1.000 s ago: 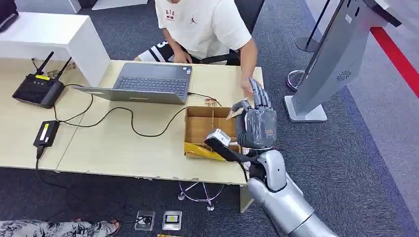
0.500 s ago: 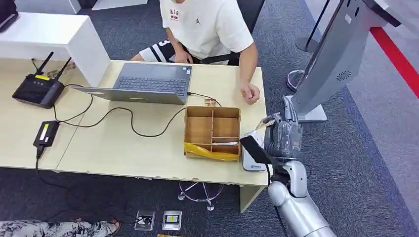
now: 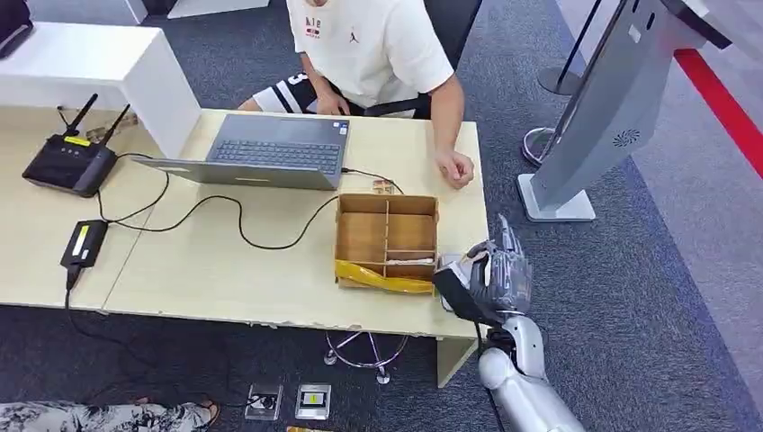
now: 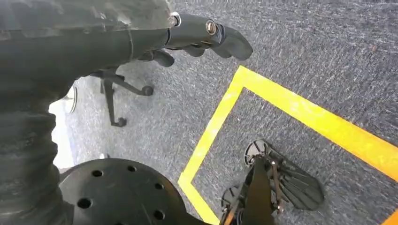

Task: Pass the card to the sensor for recognition and then transmit it.

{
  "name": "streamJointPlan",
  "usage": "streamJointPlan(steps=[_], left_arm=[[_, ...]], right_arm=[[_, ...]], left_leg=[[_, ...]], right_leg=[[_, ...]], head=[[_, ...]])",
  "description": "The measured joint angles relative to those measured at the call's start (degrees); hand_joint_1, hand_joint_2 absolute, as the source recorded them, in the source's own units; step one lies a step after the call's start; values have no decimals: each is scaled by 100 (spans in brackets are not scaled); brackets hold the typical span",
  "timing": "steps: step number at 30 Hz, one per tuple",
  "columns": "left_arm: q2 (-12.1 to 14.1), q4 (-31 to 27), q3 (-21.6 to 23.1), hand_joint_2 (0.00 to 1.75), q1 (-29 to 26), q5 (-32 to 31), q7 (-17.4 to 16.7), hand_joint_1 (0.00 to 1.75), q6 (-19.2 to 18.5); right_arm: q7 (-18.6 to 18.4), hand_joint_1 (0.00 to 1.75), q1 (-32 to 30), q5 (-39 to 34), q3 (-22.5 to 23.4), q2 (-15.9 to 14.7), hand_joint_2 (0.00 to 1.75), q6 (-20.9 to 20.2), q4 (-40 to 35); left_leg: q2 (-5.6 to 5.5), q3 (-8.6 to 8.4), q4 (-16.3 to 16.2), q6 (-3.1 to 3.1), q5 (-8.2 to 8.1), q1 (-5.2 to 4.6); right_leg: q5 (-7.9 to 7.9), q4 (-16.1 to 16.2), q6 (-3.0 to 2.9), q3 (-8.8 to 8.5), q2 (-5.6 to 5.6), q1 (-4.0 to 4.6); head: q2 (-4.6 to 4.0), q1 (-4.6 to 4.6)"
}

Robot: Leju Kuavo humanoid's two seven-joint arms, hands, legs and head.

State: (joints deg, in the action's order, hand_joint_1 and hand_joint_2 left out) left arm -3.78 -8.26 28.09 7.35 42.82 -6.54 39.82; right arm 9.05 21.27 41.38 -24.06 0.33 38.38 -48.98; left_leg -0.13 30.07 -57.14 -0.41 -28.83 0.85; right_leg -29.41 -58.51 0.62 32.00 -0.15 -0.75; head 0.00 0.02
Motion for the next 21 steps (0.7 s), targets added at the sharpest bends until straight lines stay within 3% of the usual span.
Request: streamJointPlan(steps=[21], left_arm=[[-90, 319, -63, 175, 78, -494, 9, 0, 4]], right_arm=[[243, 175, -57, 37, 350, 212, 175, 0, 712]], left_leg=[[1, -5, 0, 0, 1, 0]], right_leg=[[1, 0, 0, -3, 5, 0]], head=[[-2, 0]])
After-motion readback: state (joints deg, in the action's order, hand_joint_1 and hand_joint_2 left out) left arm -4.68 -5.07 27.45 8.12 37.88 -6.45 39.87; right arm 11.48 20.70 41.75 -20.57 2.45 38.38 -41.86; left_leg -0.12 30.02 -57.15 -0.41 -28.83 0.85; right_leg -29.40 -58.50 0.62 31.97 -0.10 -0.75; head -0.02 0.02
